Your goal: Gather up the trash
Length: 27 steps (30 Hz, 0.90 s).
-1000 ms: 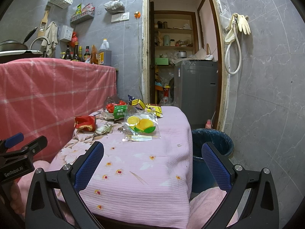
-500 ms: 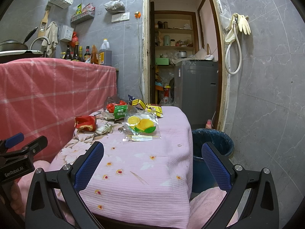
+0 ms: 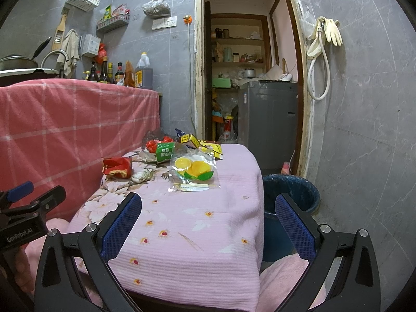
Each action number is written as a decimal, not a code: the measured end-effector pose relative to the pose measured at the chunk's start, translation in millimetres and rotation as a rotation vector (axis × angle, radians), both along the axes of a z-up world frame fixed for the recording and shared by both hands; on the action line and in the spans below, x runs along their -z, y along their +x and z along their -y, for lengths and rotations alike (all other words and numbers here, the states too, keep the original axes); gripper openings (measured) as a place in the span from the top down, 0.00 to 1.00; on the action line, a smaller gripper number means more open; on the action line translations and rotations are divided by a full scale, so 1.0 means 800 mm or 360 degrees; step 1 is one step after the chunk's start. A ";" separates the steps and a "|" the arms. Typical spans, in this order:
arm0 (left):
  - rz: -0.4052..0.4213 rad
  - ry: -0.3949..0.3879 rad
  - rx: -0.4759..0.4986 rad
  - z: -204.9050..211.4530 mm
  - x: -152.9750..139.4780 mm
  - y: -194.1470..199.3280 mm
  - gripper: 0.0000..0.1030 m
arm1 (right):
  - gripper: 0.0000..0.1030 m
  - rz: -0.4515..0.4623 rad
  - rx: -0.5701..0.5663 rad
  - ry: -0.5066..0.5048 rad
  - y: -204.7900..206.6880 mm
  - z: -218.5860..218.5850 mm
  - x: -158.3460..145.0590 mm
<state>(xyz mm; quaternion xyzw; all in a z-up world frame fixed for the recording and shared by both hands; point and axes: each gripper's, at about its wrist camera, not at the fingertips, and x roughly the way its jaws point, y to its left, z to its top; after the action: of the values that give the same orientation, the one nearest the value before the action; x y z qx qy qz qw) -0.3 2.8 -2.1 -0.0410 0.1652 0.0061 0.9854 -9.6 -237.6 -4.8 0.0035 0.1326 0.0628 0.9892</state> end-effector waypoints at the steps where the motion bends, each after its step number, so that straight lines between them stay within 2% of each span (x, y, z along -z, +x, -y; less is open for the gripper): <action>1: 0.0000 -0.0001 0.0001 0.001 0.000 0.000 0.04 | 0.00 0.0000 0.0000 0.0000 0.000 0.000 0.000; 27: -0.0017 -0.0004 -0.0009 0.001 -0.001 0.004 0.04 | 0.00 -0.0009 -0.0011 0.0005 0.004 -0.001 0.000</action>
<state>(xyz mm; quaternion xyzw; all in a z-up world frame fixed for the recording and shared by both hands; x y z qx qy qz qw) 3.0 1.7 -1.2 -0.0427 0.1703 0.0090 0.9844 -6.6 -236.6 -5.1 0.0049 0.1353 0.0663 0.9886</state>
